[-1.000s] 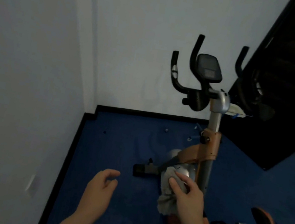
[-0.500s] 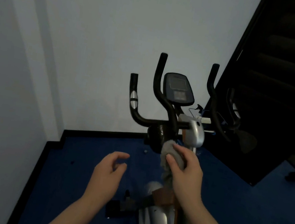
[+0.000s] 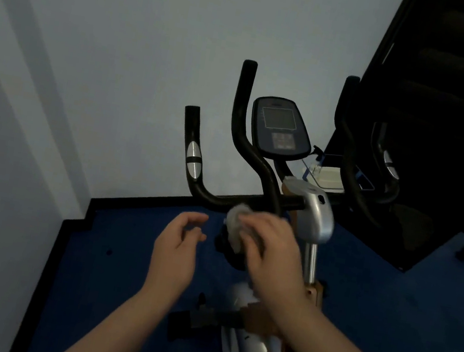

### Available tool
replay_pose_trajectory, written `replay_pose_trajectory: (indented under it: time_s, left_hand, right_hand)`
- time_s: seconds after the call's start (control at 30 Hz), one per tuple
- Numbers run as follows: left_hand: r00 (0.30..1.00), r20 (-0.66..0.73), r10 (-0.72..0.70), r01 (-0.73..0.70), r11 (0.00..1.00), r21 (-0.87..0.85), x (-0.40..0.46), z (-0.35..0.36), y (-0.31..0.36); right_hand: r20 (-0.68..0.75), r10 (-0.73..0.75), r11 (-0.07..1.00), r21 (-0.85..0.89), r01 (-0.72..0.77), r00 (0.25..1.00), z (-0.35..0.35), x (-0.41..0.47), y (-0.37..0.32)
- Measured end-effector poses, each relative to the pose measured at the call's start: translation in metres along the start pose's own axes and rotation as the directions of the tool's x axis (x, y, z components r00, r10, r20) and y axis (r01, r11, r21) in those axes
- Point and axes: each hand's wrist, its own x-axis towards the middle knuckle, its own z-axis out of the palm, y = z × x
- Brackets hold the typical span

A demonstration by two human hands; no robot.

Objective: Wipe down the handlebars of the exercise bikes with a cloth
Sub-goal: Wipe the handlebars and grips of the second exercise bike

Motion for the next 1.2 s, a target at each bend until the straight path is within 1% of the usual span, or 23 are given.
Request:
replay_pose_trajectory:
  time_s: [0.07, 0.13, 0.27, 0.3, 0.33, 0.4, 0.43, 0.5, 0.53, 0.67, 0.73, 0.83, 0.9, 1.0, 1.07, 1.1, 1.13, 1.2]
  left_hand:
    - [1.000, -0.001, 0.004, -0.004, 0.999, -0.042, 0.010, 0.006, 0.004]
    - [1.000, 0.025, 0.015, -0.013, 0.997, -0.072, 0.017, 0.015, 0.007]
    - [0.995, 0.097, 0.029, -0.018, 0.994, -0.108, 0.028, 0.026, 0.003]
    - [0.993, 0.118, 0.027, -0.015, 0.995, -0.103, 0.030, 0.029, 0.001]
    - [0.990, 0.139, 0.019, -0.006, 0.996, -0.094, 0.031, 0.032, 0.000]
    - [0.982, 0.191, 0.007, 0.011, 0.996, -0.090, 0.033, 0.038, -0.006]
    - [0.977, 0.214, 0.009, 0.012, 0.995, -0.098, 0.031, 0.041, -0.008]
    - [0.968, 0.250, 0.026, 0.004, 0.993, -0.119, 0.029, 0.044, -0.012]
    - [0.963, 0.267, 0.036, -0.004, 0.993, -0.119, 0.029, 0.043, -0.013]
    - [0.935, 0.349, 0.062, -0.032, 0.995, -0.092, 0.036, 0.036, -0.021]
    - [0.933, 0.356, 0.055, -0.013, 0.993, -0.119, 0.036, 0.036, -0.022]
    - [0.937, 0.348, 0.042, 0.006, 0.991, -0.135, 0.036, 0.038, -0.020]
    - [0.939, 0.343, 0.028, 0.026, 0.988, -0.151, 0.035, 0.038, -0.018]
    - [0.935, 0.355, 0.008, 0.046, 0.989, -0.142, 0.033, 0.037, -0.017]
    - [0.931, 0.366, -0.002, 0.056, 0.989, -0.136, 0.032, 0.036, -0.016]
    - [0.929, 0.369, -0.012, 0.064, 0.989, -0.131, 0.032, 0.034, -0.014]
    - [0.929, 0.369, -0.016, 0.068, 0.990, -0.126, 0.034, 0.034, -0.013]
    - [0.933, 0.358, -0.019, 0.068, 0.990, -0.125, 0.035, 0.034, -0.011]
  right_hand:
    - [-0.015, 0.017, 0.994, -0.107, -0.019, 1.000, 0.009, 0.013, -0.008]
    - [0.018, 0.018, 0.981, -0.194, -0.015, 1.000, 0.015, 0.006, -0.013]
    - [0.163, -0.083, 0.934, -0.332, 0.134, 0.983, -0.009, -0.029, 0.005]
    - [0.174, -0.102, 0.920, -0.359, 0.159, 0.979, -0.017, -0.028, 0.008]
    - [0.150, -0.112, 0.916, -0.368, 0.161, 0.982, -0.022, -0.021, 0.009]
    - [0.056, -0.111, 0.917, -0.378, 0.124, 0.992, -0.018, 0.002, 0.007]
    - [0.032, -0.106, 0.901, -0.421, 0.109, 0.994, -0.011, 0.012, 0.004]
    - [0.038, -0.113, 0.838, -0.532, 0.116, 0.993, 0.002, 0.015, 0.003]
    - [0.055, -0.115, 0.820, -0.558, 0.126, 0.992, 0.003, 0.007, 0.007]
    - [0.095, -0.175, 0.847, -0.494, 0.199, 0.980, -0.019, -0.049, 0.030]
    - [0.050, -0.189, 0.871, -0.452, 0.191, 0.981, -0.022, -0.045, 0.030]
    - [-0.081, -0.140, 0.895, -0.437, 0.091, 0.987, -0.011, -0.004, 0.022]
    - [-0.085, -0.108, 0.881, -0.470, 0.055, 0.991, -0.005, 0.003, 0.019]
    - [-0.081, -0.040, 0.882, -0.471, -0.003, 0.996, 0.000, -0.039, 0.021]
    - [-0.095, -0.015, 0.911, -0.412, -0.026, 0.995, -0.002, -0.059, 0.015]
    - [-0.112, -0.009, 0.931, -0.365, -0.033, 0.994, -0.004, -0.054, 0.011]
    - [-0.132, -0.005, 0.948, -0.315, -0.038, 0.991, -0.005, -0.040, 0.007]
    - [-0.108, 0.016, 0.964, -0.264, -0.045, 0.994, 0.002, -0.006, -0.002]
